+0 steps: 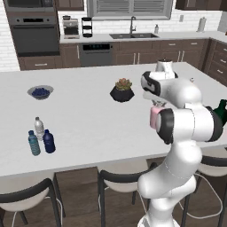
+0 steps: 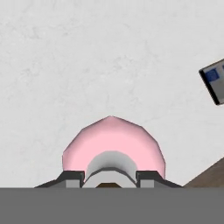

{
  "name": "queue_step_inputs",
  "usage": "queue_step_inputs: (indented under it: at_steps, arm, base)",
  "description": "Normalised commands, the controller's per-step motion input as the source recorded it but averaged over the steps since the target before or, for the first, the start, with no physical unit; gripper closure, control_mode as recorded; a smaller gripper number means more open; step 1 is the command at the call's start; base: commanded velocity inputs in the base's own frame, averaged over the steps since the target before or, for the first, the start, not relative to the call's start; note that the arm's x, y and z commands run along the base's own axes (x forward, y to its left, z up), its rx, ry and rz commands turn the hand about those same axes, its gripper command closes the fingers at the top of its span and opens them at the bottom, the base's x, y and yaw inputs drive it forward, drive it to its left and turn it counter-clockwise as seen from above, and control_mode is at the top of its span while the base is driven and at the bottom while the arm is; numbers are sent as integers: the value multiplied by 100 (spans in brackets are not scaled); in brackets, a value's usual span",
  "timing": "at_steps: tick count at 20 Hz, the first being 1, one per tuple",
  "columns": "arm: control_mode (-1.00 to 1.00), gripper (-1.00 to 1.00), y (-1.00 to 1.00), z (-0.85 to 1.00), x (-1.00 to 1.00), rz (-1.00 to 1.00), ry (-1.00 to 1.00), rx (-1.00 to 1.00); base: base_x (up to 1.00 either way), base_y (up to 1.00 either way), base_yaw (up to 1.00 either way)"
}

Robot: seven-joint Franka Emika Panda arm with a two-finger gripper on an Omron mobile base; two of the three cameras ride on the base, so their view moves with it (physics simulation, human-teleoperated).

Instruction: Move the plastic bottles in the middle to the plastics group, and the glass bottles in the middle to the glass group.

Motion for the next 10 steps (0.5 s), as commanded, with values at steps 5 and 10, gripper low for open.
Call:
queue_step_inputs:
  at_steps: [5, 10]
  arm:
    - [-100, 100, -70, -2, -32, 2, 4, 0]
    - [-100, 100, -83, -10, -24, 3, 2, 0]
  base:
    - [0, 0, 0]
    - [0, 0, 0]
